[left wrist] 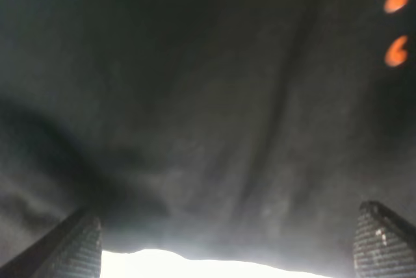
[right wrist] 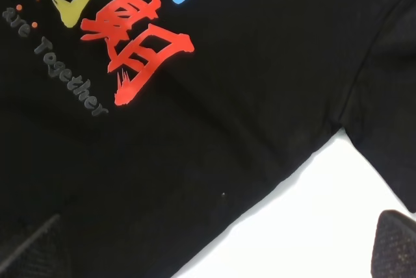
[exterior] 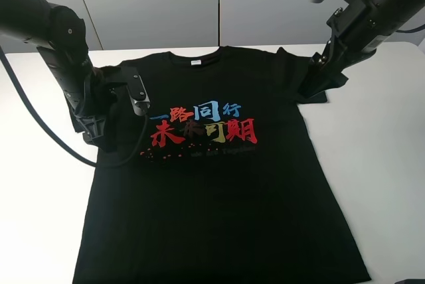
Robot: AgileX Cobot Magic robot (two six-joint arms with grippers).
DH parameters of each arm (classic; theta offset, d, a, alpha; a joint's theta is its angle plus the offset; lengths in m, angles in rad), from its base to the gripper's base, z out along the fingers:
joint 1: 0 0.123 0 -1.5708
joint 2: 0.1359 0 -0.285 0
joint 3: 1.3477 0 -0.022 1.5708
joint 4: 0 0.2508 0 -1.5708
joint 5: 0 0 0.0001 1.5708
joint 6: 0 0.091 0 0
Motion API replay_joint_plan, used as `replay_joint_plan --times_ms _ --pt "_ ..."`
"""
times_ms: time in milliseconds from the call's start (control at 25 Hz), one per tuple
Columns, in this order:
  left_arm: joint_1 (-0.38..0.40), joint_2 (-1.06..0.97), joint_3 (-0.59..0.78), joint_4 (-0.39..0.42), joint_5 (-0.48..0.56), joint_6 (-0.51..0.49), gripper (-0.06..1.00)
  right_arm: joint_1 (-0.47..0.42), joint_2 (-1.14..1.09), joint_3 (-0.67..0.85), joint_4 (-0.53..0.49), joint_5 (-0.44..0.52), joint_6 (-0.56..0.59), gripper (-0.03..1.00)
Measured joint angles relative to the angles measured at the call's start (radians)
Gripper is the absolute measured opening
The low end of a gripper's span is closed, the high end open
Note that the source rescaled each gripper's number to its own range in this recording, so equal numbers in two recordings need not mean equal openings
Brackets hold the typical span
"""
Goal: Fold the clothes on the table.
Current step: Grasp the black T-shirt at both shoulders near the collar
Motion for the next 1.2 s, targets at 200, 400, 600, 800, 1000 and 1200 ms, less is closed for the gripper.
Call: replay_joint_plan --times_ms 200,400,600,800,1000,1200 --pt "-0.02 0.0 0.0 0.038 0.002 0.0 1.0 0.0 0.0 0.0 0.0 -0.002 0.0 1.0" --pt "-0.02 0.033 0.0 0.064 0.006 -0.017 1.0 0.0 0.0 0.0 0.0 -0.004 0.0 1.0" --pt "-0.02 0.07 0.0 0.08 0.0 -0.024 1.0 0.0 0.0 0.0 0.0 -0.004 -0.002 1.0" --pt "-0.02 0.074 0.0 0.085 -0.008 -0.027 0.99 0.0 0.0 0.0 0.0 -0.011 -0.002 1.0" --pt "-0.022 0.074 0.0 0.095 -0.03 -0.048 0.69 0.0 0.0 0.0 0.0 -0.018 -0.002 1.0" --pt "-0.022 0.074 0.0 0.105 -0.031 -0.049 0.41 0.001 0.0 0.0 0.0 -0.023 -0.002 1.0"
